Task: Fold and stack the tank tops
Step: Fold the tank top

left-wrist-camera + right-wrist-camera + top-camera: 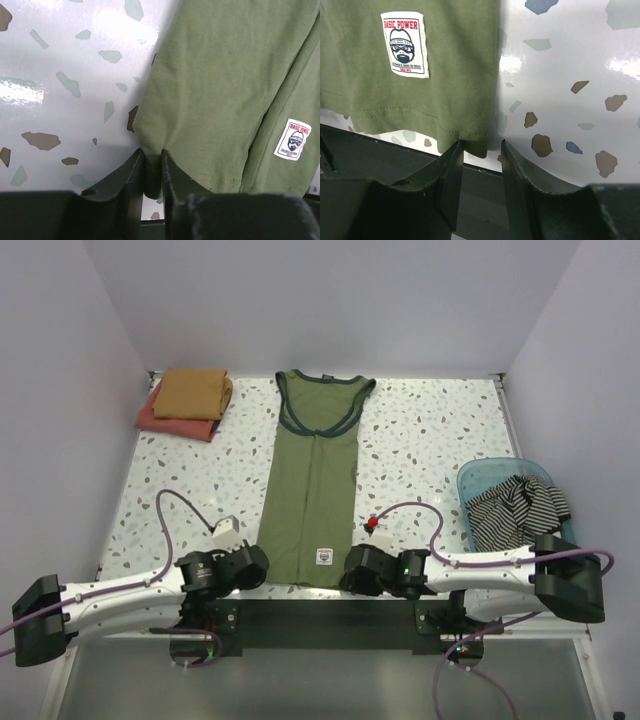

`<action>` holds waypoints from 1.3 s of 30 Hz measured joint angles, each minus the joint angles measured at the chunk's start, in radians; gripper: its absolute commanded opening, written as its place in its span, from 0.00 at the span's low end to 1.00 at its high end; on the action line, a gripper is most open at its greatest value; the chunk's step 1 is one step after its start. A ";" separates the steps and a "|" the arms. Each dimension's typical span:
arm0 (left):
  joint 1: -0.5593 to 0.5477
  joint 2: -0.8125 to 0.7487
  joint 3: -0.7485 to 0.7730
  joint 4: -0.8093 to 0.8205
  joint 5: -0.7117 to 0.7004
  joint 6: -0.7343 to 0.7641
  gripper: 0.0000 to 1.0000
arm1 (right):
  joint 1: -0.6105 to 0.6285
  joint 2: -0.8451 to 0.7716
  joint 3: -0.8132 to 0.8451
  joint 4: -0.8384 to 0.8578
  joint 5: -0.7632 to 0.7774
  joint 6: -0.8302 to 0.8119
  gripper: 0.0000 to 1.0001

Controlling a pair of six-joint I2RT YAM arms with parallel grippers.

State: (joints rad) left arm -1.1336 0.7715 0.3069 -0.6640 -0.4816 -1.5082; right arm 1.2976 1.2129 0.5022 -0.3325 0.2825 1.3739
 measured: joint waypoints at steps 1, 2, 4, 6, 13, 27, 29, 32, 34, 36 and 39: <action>0.000 0.008 0.000 0.003 0.000 0.000 0.19 | 0.002 0.002 -0.003 0.009 0.004 0.004 0.41; 0.000 0.012 0.002 0.005 0.000 0.000 0.15 | 0.005 0.002 -0.005 0.018 0.010 0.008 0.41; 0.000 0.016 0.002 0.005 0.000 0.001 0.11 | 0.007 0.000 -0.020 0.056 0.018 0.019 0.41; 0.000 0.016 0.002 0.006 0.001 0.004 0.06 | 0.007 -0.003 -0.034 0.087 0.021 0.026 0.41; 0.000 0.015 0.002 0.013 0.006 0.034 0.00 | 0.017 0.039 -0.028 0.144 0.038 0.026 0.20; -0.100 0.013 0.006 0.084 0.105 0.101 0.00 | 0.029 -0.269 -0.079 -0.156 0.049 0.013 0.00; -0.159 0.032 0.013 0.087 0.104 0.081 0.00 | 0.046 -0.310 -0.079 -0.196 0.047 0.006 0.00; -0.248 0.065 0.024 0.093 0.100 0.031 0.00 | 0.097 -0.312 -0.078 -0.236 0.049 0.004 0.00; -0.293 0.078 0.029 0.093 0.092 0.004 0.00 | 0.145 -0.274 -0.067 -0.262 0.053 0.004 0.00; -0.315 0.087 0.041 0.087 0.085 -0.014 0.00 | 0.179 -0.227 -0.033 -0.301 0.069 0.006 0.00; -0.321 0.090 0.095 0.035 0.043 -0.028 0.00 | 0.197 -0.190 0.035 -0.365 0.105 0.007 0.00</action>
State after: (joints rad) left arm -1.4544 0.8616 0.4023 -0.6292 -0.4389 -1.5360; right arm 1.4948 1.0229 0.5369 -0.6971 0.3874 1.3811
